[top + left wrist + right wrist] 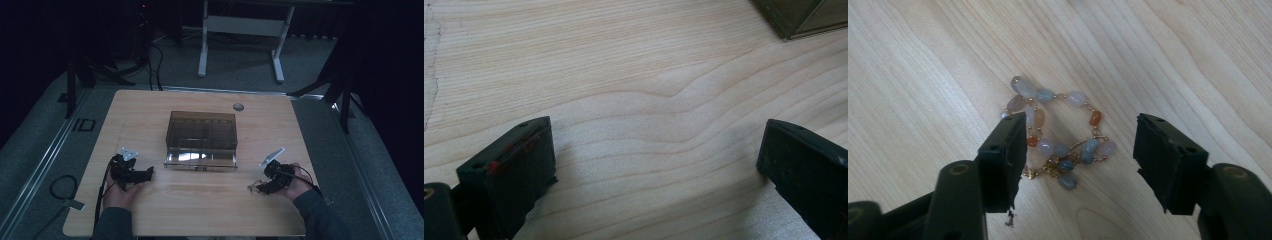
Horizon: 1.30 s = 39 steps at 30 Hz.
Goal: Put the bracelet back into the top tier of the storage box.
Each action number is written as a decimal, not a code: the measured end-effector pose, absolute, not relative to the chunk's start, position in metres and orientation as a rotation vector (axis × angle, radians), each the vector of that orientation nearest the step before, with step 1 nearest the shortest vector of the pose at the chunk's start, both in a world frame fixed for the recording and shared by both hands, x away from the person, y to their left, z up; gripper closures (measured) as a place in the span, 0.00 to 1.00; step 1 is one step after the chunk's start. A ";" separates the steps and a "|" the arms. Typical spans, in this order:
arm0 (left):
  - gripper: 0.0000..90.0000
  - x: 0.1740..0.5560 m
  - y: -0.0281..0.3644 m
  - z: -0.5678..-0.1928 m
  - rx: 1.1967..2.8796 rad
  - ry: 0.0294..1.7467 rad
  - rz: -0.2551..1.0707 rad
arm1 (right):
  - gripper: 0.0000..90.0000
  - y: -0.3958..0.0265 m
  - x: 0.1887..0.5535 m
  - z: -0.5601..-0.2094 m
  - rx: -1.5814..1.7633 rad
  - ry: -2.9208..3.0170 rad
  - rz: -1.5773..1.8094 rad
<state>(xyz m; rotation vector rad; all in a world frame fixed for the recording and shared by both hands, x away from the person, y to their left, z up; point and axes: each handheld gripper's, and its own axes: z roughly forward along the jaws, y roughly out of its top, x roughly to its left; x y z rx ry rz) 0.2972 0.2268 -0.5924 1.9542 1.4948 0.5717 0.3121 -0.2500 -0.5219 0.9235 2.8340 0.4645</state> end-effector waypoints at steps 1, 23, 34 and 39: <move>0.03 0.297 0.227 -0.592 1.954 1.495 0.572 | 0.37 -0.249 0.312 -0.522 0.916 2.841 0.459; 0.03 0.297 0.227 -0.592 1.954 1.495 0.571 | 0.18 -0.225 0.315 -0.541 0.850 2.937 0.259; 0.03 0.297 0.227 -0.592 1.954 1.495 0.571 | 0.26 -0.226 0.319 -0.544 0.859 2.948 0.229; 0.02 0.297 0.227 -0.592 1.954 1.495 0.572 | 0.34 -0.225 0.318 -0.542 0.866 2.947 0.212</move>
